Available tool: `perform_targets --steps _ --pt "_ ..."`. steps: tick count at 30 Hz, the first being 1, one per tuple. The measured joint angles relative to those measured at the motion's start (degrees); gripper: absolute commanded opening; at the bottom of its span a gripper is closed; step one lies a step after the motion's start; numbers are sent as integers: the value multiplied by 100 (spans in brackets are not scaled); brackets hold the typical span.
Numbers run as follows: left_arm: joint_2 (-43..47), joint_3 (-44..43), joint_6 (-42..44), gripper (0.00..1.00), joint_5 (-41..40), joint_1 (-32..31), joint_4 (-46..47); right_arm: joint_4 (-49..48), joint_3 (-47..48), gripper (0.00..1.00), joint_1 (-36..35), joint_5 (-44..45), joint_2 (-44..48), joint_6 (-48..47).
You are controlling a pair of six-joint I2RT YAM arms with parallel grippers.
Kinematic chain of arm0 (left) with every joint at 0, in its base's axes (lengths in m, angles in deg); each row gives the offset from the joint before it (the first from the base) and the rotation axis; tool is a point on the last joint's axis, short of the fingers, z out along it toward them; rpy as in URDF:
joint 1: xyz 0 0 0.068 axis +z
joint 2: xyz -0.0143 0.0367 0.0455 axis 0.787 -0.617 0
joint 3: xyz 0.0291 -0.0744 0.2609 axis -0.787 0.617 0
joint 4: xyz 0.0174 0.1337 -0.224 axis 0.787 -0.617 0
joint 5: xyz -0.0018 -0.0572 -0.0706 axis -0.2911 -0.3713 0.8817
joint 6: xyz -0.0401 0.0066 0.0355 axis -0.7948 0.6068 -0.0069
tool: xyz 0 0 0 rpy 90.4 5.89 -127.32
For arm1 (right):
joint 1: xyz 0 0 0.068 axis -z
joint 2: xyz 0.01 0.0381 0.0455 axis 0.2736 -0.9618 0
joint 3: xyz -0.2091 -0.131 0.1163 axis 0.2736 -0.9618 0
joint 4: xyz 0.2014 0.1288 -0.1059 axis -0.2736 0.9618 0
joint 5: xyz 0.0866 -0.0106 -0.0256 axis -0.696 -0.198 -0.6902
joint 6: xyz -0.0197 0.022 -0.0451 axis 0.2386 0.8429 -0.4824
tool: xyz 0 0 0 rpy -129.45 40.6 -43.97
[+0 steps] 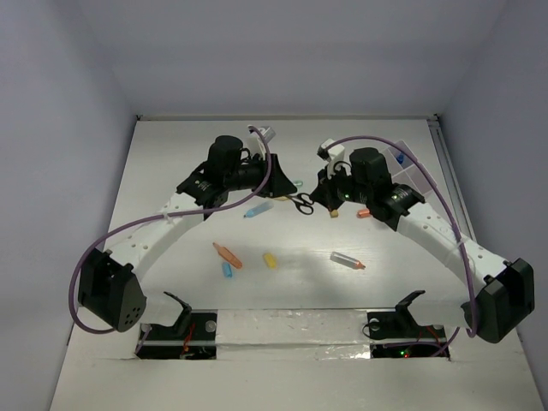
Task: Sort the stationery into containers
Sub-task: Pick up the scissors from the center of the board.
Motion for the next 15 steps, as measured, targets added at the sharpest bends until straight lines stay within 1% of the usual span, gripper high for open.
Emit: perform_targets --steps 1,2,6,9,10,12,15 --pt "-2 0 -2 35 24 4 7 -2 0 0 0 26 4 -13" --pt "-4 0 4 36 48 15 9 -13 0 0 0 50 11 -31" --pt "-33 0 -9 39 179 57 -2 -44 0 0 0 173 37 -94" --pt "-55 0 9 40 212 61 -59 -105 0 0 -7 221 39 -107" --pt "-66 0 11 36 232 76 -70 -122 0 0 -9 221 42 -107" --pt "-92 0 24 33 273 101 -72 -133 0 0 -26 243 57 -107" --pt "-116 0 22 24 334 125 -81 -146 0 0 -37 280 72 -114"
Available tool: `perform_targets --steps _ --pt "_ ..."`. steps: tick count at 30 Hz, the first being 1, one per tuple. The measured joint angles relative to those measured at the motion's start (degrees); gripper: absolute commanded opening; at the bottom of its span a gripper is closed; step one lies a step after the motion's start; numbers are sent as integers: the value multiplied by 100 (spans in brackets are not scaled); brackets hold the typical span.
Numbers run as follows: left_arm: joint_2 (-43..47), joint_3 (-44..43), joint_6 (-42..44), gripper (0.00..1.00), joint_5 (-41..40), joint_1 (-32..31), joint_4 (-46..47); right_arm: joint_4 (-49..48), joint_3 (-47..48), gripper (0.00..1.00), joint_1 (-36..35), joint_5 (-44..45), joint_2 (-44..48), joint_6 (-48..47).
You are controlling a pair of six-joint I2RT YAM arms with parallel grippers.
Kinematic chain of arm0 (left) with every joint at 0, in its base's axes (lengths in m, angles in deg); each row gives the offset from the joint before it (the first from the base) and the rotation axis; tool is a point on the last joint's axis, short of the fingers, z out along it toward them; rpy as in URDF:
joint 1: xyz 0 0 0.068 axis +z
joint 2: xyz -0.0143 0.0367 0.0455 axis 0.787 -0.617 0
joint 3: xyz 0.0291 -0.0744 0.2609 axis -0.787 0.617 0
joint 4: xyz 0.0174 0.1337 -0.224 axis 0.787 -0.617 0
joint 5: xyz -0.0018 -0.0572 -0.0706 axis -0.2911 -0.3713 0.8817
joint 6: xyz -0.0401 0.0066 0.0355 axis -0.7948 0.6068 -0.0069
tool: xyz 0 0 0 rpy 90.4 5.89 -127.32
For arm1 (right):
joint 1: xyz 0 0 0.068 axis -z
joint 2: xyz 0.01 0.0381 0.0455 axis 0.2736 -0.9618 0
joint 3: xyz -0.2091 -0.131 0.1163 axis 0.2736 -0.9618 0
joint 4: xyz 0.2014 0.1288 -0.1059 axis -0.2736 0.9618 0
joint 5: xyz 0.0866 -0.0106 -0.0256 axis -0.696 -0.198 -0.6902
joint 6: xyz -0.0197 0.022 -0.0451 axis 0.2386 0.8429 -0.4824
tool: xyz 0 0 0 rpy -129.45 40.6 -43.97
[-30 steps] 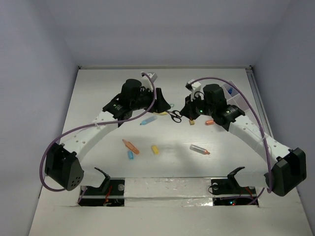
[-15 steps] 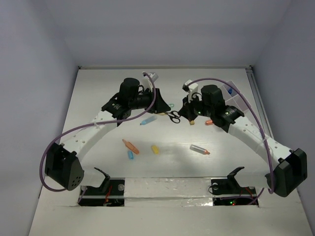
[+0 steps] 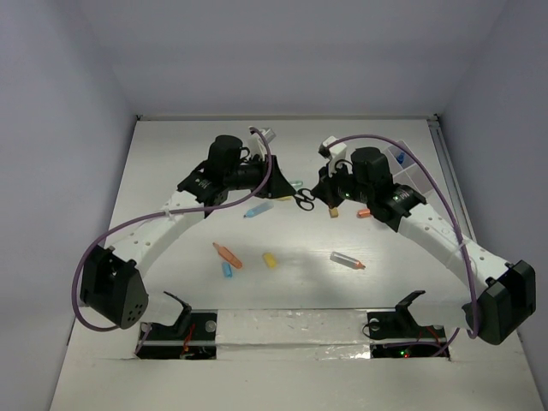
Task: Sort the stationery into containers
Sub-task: Pick up the scissors from the center of the board.
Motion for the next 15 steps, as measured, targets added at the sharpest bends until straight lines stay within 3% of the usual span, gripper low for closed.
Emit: perform_targets --steps 4,12,14,15 --pt "-13 0 -15 0 83 9 4 -20 0 0 -33 33 0 -35" --pt "-13 13 -66 0 195 11 109 -39 0 2 -44 101 0 -101" --pt "-11 81 -116 0 190 11 273 -59 0 13 -44 157 0 -87" --pt "2 155 -168 0 186 15 411 -81 -2 32 -44 192 0 -52"
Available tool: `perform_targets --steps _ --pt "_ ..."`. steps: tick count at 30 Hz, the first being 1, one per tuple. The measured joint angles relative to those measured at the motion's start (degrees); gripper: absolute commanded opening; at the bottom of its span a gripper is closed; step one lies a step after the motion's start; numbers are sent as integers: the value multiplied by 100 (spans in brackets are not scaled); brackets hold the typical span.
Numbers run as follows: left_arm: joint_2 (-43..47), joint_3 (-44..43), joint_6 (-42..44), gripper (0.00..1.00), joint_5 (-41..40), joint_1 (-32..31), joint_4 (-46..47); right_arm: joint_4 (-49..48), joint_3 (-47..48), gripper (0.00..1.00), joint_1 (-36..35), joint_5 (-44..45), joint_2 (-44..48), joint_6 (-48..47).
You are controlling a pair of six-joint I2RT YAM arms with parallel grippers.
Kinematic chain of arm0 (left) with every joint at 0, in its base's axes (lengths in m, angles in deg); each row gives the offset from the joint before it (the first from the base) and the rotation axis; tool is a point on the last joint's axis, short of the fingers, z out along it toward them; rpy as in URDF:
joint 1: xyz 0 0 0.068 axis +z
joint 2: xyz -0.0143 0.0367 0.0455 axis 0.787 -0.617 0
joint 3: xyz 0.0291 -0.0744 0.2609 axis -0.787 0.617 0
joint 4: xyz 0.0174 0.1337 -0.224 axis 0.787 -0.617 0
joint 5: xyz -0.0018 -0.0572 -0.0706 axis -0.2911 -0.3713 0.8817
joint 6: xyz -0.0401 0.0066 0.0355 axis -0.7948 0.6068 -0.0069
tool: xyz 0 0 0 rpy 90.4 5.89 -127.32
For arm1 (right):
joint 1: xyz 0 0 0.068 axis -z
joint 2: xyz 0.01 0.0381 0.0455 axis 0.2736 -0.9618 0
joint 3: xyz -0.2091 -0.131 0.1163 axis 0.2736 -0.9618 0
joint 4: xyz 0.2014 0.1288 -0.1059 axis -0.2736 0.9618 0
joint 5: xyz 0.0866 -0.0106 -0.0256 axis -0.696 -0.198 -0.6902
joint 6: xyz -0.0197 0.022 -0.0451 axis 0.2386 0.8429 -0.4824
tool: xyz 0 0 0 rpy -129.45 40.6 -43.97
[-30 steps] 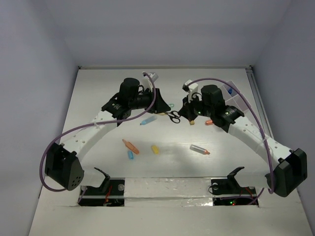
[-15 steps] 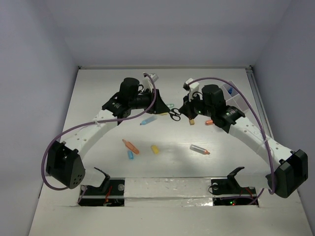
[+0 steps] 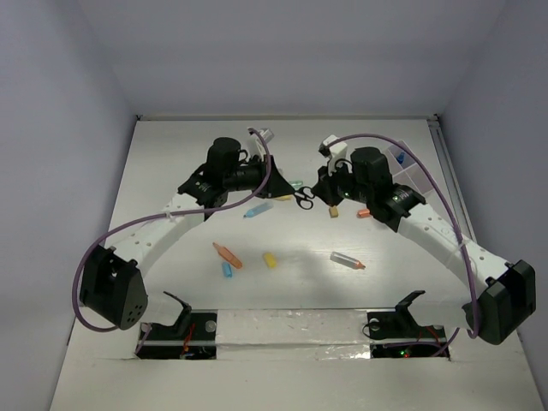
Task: Sort the stationery into containers
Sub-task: Pick up the scissors from the center of the board, then place the scissors in the storage box.
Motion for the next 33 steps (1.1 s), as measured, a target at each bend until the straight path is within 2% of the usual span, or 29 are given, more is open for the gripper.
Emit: perform_targets --steps 2,3,8,11,17,22,28,29,30,32,33 --pt "101 286 -179 0 -63 11 361 -52 -9 52 2 70 7 164" --pt "181 476 -286 0 -118 13 540 -79 -22 68 0 103 31 256" --pt "828 1443 -990 0 -575 13 1604 -286 -238 99 0 262 380 833" --pt "1209 1808 -1329 0 -905 13 2247 -605 -479 100 0 284 710 1290" --pt "1834 2455 -2024 0 -1421 13 3602 -1884 -1401 100 0 37 1388 2520" --pt "1878 2717 -2476 0 -1561 0 4605 -2949 -1663 100 0 -446 1340 3379" --pt "1797 2826 -2736 0 -1576 -210 5158 -3851 -1674 98 0 -798 1172 3932" --pt "1779 2830 -2756 0 -1578 -249 5213 -3965 -1674 95 0 -837 1152 3995" --pt "1766 2835 -2774 0 -1580 -273 5254 -4063 -1674 88 0 -868 1132 4059" --pt "1740 2837 -2798 0 -1580 -343 5337 -4245 -1674 85 0 -931 1084 4146" --pt "1727 2837 -2800 0 -1582 -378 5372 -4317 -1674 71 0 -957 1058 4192"
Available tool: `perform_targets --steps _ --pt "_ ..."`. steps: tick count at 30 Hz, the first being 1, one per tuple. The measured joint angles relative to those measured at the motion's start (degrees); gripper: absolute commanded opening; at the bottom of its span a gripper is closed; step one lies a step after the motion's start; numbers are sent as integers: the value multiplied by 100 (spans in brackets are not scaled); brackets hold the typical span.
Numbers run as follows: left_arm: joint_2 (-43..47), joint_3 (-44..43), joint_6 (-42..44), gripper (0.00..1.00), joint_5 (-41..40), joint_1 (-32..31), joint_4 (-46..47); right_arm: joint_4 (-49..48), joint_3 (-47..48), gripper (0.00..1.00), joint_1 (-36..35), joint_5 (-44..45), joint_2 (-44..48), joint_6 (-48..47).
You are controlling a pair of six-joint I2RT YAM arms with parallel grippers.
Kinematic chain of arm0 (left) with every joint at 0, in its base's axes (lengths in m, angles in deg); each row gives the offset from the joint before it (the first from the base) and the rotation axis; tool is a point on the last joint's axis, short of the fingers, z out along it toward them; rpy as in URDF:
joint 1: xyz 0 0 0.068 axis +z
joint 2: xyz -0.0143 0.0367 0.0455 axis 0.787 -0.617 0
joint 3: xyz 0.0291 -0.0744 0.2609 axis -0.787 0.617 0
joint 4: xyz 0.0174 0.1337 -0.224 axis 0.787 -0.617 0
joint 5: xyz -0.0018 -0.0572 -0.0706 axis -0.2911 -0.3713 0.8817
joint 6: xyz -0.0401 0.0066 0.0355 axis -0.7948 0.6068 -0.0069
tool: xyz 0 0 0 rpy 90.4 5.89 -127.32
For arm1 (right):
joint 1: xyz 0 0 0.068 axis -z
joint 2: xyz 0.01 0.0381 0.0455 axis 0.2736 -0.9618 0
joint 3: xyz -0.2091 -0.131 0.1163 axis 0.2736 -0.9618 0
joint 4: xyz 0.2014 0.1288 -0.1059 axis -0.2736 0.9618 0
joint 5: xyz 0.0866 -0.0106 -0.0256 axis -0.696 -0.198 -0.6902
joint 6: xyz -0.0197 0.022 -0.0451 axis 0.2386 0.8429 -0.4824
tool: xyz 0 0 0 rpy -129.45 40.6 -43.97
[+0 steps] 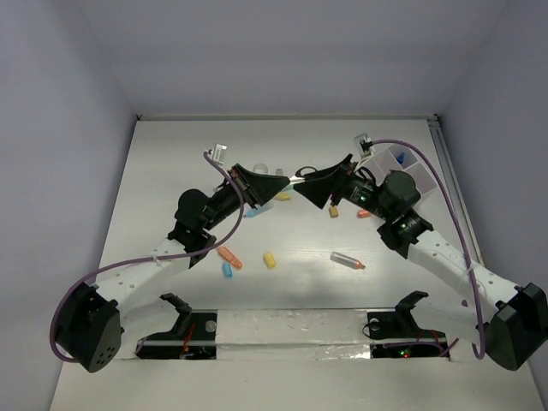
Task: Sort the stationery into containers
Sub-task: Place the scissors in the storage box.
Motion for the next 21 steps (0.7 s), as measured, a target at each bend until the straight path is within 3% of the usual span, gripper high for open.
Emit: perform_targets --steps 6,9,12,13,15,16,17,19,21 --pt "-74 0 -4 0 -74 -177 118 -256 0 19 7 -50 -70 186" --pt "-72 2 -120 0 -37 -153 201 -472 0 0 11 -140 -50 361" --pt "-24 2 -146 20 20 -175 275 -538 0 0 2 -219 79 498" --pt "15 0 -66 36 -4 -197 186 -494 0 0 -17 -188 120 466" --pt "142 -2 234 57 -105 -219 -210 -249 11 0 -83 52 197 262" --pt "243 -11 409 76 -168 -232 -553 -20 35 0 -83 267 249 136" --pt "367 -46 640 85 -264 -243 -966 238 79 0 -74 474 289 -4" --pt "629 -205 1038 97 -481 -247 -1792 800 243 0 -66 898 363 -269" --pt "914 -481 1460 99 -752 -251 -2623 1451 505 0 -44 1329 428 -575"
